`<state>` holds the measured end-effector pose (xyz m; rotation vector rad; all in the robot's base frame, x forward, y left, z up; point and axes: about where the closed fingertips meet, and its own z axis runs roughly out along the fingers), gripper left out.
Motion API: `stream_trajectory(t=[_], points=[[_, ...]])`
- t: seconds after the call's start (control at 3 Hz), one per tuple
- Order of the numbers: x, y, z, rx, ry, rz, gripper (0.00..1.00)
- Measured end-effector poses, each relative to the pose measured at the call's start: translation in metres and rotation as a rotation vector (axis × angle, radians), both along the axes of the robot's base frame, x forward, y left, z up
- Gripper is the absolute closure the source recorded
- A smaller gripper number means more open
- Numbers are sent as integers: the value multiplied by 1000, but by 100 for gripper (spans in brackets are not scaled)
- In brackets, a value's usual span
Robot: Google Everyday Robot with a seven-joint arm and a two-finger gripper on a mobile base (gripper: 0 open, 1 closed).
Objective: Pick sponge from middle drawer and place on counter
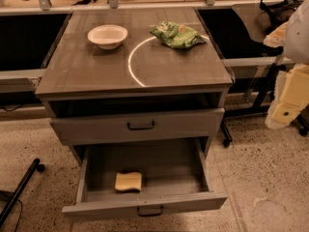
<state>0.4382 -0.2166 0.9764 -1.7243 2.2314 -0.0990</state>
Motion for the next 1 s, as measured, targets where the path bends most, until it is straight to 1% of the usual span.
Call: stream_trajectory(t=[0.33,0.67,1.0], points=[[0,2,-4,8,2,0,0],[-2,10,-23,53,16,-2,0],[-10,39,-67,160,67,20,0]])
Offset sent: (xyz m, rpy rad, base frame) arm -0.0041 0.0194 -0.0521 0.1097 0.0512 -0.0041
